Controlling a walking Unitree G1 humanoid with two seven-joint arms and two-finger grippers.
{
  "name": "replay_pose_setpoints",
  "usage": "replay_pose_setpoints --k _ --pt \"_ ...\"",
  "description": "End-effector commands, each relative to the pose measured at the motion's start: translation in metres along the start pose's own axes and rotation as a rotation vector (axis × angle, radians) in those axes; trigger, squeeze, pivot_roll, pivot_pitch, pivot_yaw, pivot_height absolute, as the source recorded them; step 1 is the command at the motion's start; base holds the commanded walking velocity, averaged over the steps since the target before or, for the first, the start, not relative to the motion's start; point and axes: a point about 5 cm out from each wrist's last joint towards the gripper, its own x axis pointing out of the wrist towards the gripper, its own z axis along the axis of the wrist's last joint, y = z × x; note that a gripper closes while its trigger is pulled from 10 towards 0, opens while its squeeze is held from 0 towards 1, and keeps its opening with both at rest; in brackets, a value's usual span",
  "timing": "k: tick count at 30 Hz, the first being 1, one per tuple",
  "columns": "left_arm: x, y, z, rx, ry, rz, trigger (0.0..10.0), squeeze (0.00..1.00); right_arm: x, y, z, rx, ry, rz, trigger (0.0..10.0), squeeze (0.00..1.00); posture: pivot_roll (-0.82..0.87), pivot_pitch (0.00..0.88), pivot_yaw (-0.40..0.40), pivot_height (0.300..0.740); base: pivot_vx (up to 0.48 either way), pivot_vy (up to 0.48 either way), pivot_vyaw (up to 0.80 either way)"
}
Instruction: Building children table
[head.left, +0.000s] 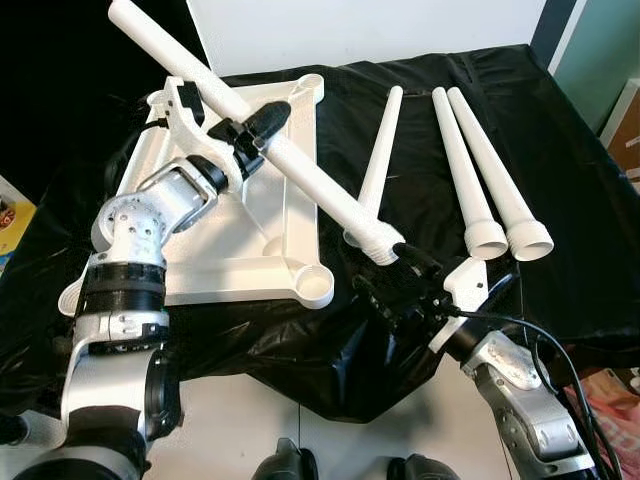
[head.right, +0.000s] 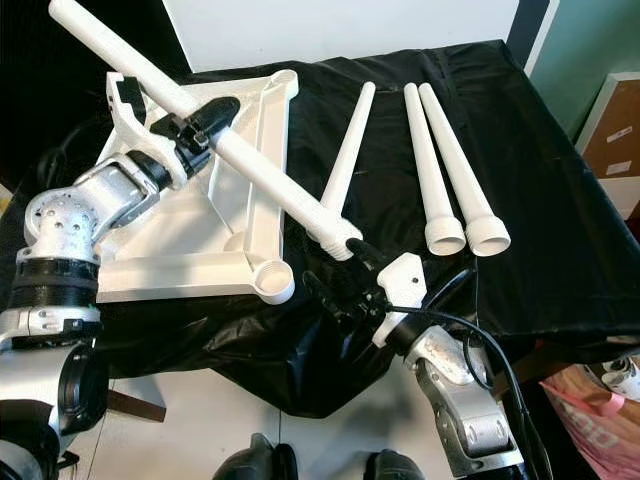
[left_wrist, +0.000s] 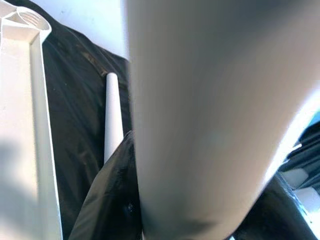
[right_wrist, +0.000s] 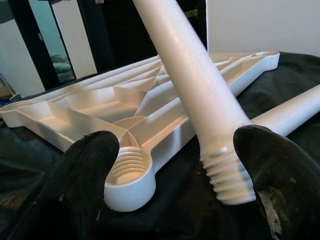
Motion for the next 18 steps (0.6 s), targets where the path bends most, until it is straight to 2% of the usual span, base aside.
replay_pose_setpoints --k 1,5,6,7,8,13,18 --pt "-0.004 -0.023 0.003 0.06 -0.005 -0.389 0.0 0.0 0.001 0.002 0.002 0.019 -0.006 0.001 10.0 0.0 0.01 0.119 0.073 0.74 0.0 0.0 0.0" --pt "-0.002 -0.025 0.002 0.082 0.001 -0.387 0.0 0.0 0.002 0.001 0.002 0.021 -0.001 -0.011 10.0 0.0 0.01 0.122 0.077 0.74 0.0 0.0 0.0" --pt "0.0 -0.026 0.002 0.103 0.004 -0.383 1.8 0.0 0.002 0.0 0.003 0.02 0.003 -0.02 10.0 0.0 0.01 0.124 0.08 0.74 0.0 0.0 0.0" --pt "0.001 -0.027 0.002 0.119 0.005 -0.378 1.8 0.0 0.002 -0.001 0.003 0.02 0.005 -0.027 10.0 0.0 0.01 0.124 0.08 0.74 0.0 0.0 0.0" --pt "0.003 -0.029 0.002 0.151 0.009 -0.373 10.0 0.0 0.003 -0.003 0.004 0.012 0.008 -0.049 10.0 0.0 0.01 0.125 0.084 0.74 0.0 0.0 0.0" --pt "0.007 -0.038 0.004 0.236 0.007 -0.384 10.0 0.0 0.006 -0.011 0.009 -0.015 0.015 -0.107 10.0 0.0 0.0 0.122 0.086 0.74 0.0 0.0 0.0" --pt "0.008 -0.042 0.005 0.251 0.0 -0.391 10.0 0.0 0.007 -0.012 0.01 -0.023 0.018 -0.111 10.0 0.0 0.0 0.121 0.087 0.74 0.0 0.0 0.0"
